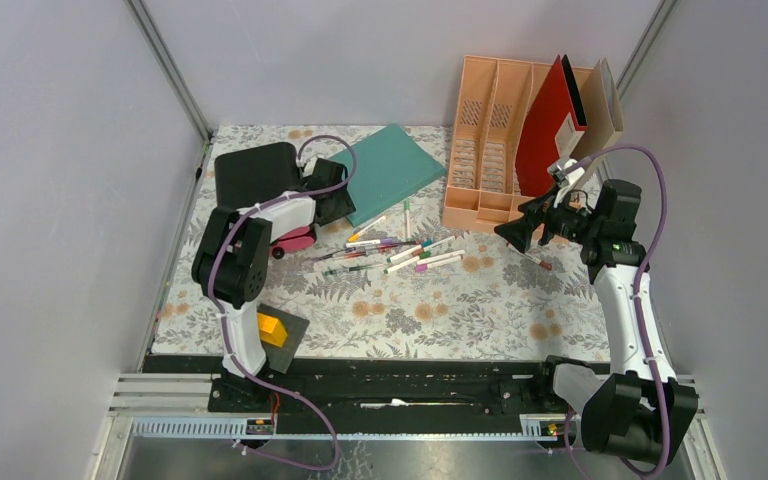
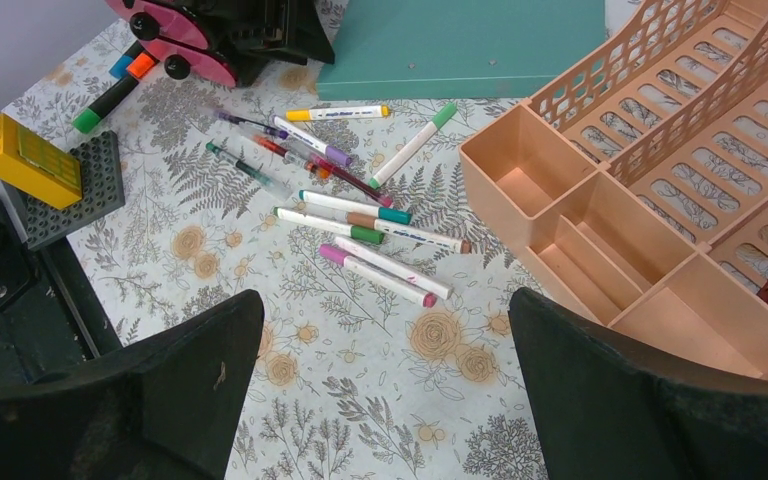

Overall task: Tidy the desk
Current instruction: Pick up the folder from the center of the board.

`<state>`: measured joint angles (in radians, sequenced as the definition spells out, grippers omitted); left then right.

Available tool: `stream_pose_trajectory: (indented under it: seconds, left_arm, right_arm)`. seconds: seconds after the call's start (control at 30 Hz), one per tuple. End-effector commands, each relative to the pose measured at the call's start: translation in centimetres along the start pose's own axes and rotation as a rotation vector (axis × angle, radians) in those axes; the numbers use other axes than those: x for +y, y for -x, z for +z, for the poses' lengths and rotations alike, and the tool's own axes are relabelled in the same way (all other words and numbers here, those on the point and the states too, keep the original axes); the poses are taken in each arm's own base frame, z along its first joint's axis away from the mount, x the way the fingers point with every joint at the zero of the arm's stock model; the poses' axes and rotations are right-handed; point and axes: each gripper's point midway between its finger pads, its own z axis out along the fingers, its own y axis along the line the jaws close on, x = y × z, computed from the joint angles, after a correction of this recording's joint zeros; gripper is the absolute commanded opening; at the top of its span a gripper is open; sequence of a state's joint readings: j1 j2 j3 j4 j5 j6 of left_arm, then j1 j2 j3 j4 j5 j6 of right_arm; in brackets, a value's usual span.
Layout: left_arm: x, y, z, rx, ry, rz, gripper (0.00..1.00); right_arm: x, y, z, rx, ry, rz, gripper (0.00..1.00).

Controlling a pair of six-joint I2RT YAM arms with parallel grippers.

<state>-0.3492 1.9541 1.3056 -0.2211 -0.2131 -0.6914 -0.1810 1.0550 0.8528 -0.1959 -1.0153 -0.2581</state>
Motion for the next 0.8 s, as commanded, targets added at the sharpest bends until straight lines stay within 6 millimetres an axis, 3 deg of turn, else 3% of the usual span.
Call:
stream_pose_trajectory:
  seconds: [0.0, 0.23, 0.77]
  left_arm:
    - [0.3, 0.6, -1.1, 0.001, -0.063, -0.132, 0.57]
    - [-0.6, 0.1, -0.3, 0.018, -0.129, -0.17, 0.57]
    - [-2.8, 0.8, -2.2, -0.028, -0.4, -0.324, 0.56]
  right_arm:
    - [0.5, 0.6, 0.1, -0.015, 0.031, -0.033, 1.0]
    - [0.6, 0.7, 0.0, -0.015, 0.029, -0.035, 1.0]
    - [0.6, 0.6, 0.1, -0.014, 0.036, -0.034, 1.0]
